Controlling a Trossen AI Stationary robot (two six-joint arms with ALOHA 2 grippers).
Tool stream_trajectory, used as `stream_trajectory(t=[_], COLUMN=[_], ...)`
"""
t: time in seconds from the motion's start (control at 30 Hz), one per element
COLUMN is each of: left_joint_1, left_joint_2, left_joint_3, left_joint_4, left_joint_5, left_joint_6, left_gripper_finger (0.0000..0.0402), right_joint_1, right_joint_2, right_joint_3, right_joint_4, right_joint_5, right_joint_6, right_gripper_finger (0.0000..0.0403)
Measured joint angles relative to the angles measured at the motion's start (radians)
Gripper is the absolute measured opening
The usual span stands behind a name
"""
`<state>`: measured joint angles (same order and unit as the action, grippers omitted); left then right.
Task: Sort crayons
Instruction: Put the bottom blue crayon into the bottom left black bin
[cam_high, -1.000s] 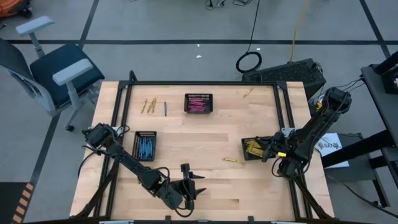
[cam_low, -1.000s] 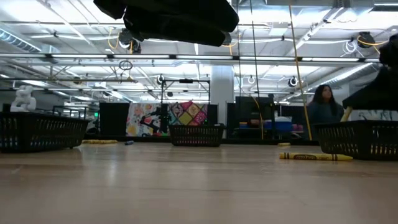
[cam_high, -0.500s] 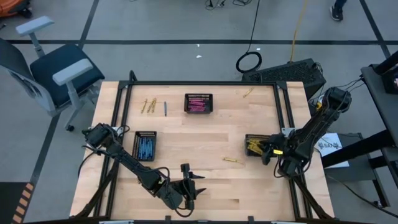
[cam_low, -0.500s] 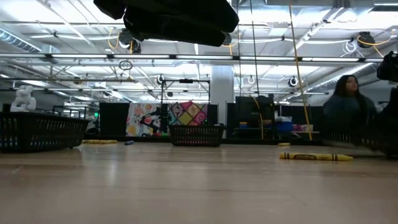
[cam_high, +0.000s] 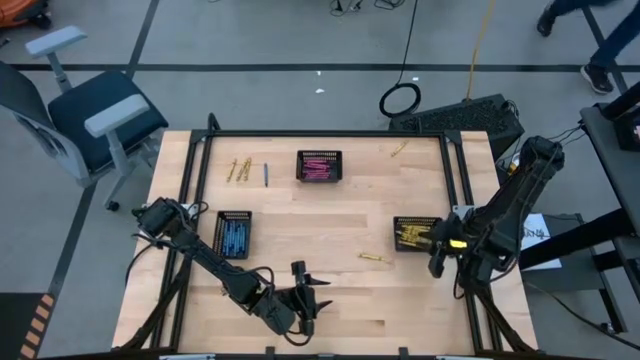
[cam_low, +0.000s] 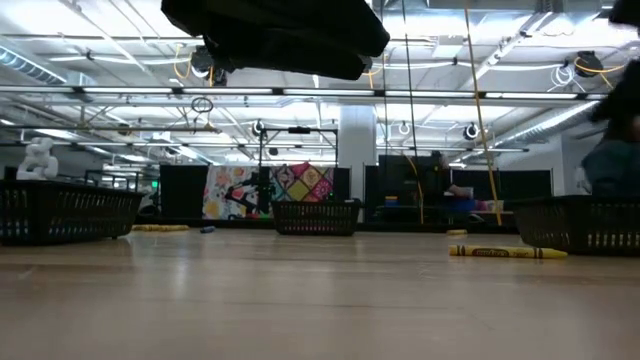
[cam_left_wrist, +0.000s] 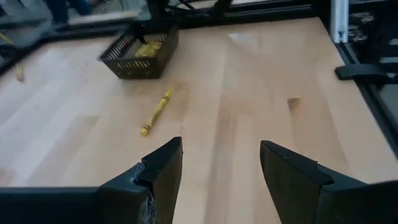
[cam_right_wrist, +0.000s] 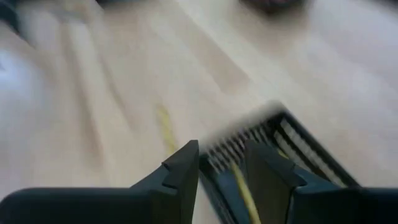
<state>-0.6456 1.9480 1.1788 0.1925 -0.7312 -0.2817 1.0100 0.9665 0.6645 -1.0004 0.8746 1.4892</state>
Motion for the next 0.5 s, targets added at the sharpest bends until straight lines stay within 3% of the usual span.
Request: stream_trajectory(t=[0.07,0.2,0.33,0.5], left_joint_1=[0.000,-0.006,-0.036,-0.162], left_joint_2=[-0.006,-0.084,-0.133,-0.146], left_joint_3=[0.008,0.084,0.113,0.082], left_joint_4=[-0.065,-0.483,-0.902,-1.140], left_joint_5=[0.053,0.169,0.333,0.457], left_joint_6=[-0.032,-0.285,-0.669,-1.018], left_gripper_finger=[0.0215,0.0215,0.0215,0.0215], right_joint_1=[0.000,-0.005,-0.020,-0.036], right_joint_2=[0.003,0.055,0.160,0.297], right_joint_3=[0.003,-0.018,-0.022,-0.022], right_joint_4=[0.134,0.505,0.779,0.915], right_joint_5=[0.107,0.261,0.281,0.281], right_joint_6=[-0.115,-0.414,-0.641,-0.724], right_gripper_finger=[0.0115,0.0114,0.0114,0.0114])
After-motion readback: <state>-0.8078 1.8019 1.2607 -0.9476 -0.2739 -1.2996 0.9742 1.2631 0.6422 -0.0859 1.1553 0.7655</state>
